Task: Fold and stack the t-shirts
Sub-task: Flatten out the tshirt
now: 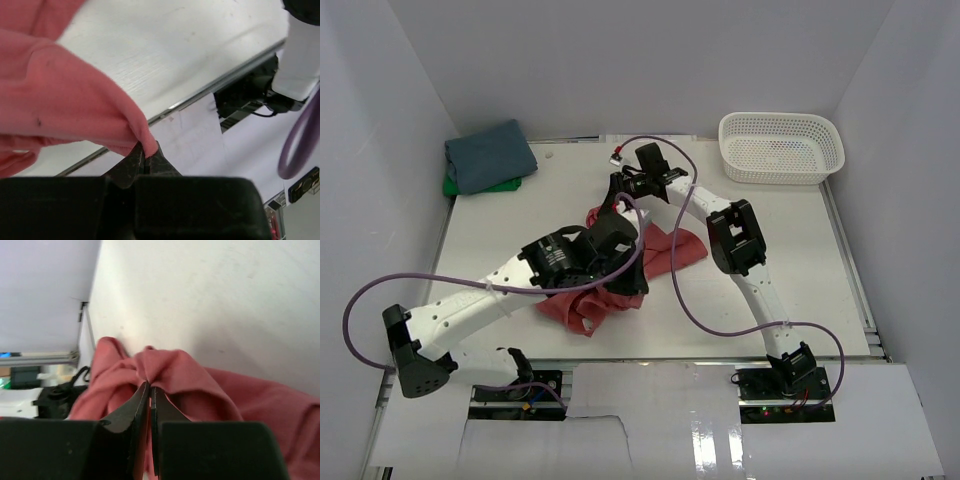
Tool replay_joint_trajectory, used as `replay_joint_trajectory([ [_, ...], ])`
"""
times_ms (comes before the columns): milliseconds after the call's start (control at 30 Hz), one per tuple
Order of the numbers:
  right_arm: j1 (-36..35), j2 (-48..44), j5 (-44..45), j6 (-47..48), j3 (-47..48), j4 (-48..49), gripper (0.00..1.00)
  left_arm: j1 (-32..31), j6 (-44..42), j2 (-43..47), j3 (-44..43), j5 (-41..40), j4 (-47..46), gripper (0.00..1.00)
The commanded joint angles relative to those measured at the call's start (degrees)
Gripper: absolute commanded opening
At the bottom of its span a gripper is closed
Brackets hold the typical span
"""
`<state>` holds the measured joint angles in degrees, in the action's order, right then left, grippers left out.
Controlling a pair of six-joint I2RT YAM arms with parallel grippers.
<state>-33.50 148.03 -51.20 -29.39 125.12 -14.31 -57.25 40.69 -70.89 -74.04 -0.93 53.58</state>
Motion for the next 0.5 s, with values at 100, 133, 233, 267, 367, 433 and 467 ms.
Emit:
replay_joint_trajectory([
  [100,-1.83,-2.65,-14.00,-6.29,3.03,9.29,0.08,-10.67,-1.13,-9.60,-9.09,6.38,-9.64,0.00],
  [133,-1.92,-3.26,-15.06,-7.34,2.59,10.17,0.08,-11.73,-1.40,-11.09,-10.67,6.55,-9.90,0.00],
  [233,-2.54,-4.32,-19.19,-10.51,0.04,16.03,0.08,-14.72,-1.93,-15.58,-14.98,9.00,-12.70,0.00],
  [267,-2.63,-4.50,-19.98,-11.56,-0.22,16.76,0.08,-15.25,-1.84,-16.20,-15.51,9.71,-13.67,0.00],
  [367,-2.19,-5.55,-21.04,-11.57,-0.84,17.65,0.08,-15.69,-1.93,-17.17,-15.43,10.07,-14.82,0.00],
  [433,-1.66,-6.43,-21.05,-11.57,-0.84,17.82,0.41,-15.69,-2.19,-15.69,-14.56,9.20,-14.82,0.14],
  [467,-0.96,-6.70,-20.79,-11.48,-1.02,17.82,0.51,-15.61,-2.19,-14.98,-13.51,8.49,-14.82,0.29],
])
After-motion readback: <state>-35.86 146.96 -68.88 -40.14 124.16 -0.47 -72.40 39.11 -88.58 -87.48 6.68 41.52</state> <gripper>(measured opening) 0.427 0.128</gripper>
